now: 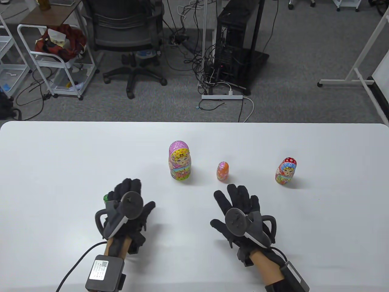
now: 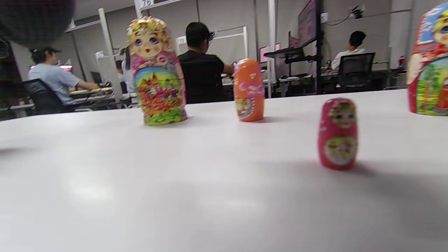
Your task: Nest individual Russian dolls into a nested set
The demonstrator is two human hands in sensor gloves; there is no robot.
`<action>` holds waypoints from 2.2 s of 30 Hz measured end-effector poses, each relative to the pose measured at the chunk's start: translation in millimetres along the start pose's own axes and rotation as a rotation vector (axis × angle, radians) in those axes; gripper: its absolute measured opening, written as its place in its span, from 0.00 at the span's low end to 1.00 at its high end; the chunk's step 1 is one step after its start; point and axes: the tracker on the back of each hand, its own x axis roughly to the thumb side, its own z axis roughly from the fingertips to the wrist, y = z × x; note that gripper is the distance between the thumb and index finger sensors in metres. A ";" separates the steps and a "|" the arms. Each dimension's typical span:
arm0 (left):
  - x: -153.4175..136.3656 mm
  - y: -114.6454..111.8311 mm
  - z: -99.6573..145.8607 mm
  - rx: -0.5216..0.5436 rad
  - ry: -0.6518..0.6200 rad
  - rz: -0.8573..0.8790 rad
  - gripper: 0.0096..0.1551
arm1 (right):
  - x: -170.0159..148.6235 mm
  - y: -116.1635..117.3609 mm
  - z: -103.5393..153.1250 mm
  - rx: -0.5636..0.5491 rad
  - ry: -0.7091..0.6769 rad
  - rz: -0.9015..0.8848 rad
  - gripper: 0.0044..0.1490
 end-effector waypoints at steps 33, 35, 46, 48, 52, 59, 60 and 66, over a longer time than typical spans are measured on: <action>65.3 24.9 23.7 -0.210 -0.322 0.244 0.43 | 16.4 3.0 2.8 0.070 -0.148 -0.366 0.53; 82.1 25.0 34.5 -0.189 -0.367 0.222 0.43 | 17.7 -1.3 6.3 0.033 -0.175 -0.409 0.53; 127.9 15.1 81.0 0.036 -0.503 0.125 0.44 | 29.1 -16.9 16.5 -0.062 -0.281 -0.542 0.45; 129.7 9.9 84.9 0.049 -0.520 0.099 0.44 | 30.9 -17.1 17.1 -0.062 -0.290 -0.551 0.41; 128.7 4.2 89.1 0.044 -0.540 0.105 0.45 | 34.0 -18.4 18.1 -0.070 -0.304 -0.504 0.32; 127.2 0.4 92.5 0.056 -0.586 0.067 0.42 | 32.7 -20.8 19.2 -0.088 -0.308 -0.497 0.33; 127.4 -0.8 92.6 0.047 -0.596 0.062 0.42 | 32.4 -21.4 19.6 -0.089 -0.317 -0.483 0.33; 129.6 -9.2 93.8 0.009 -0.602 0.052 0.42 | 32.3 -21.6 20.6 -0.087 -0.332 -0.434 0.33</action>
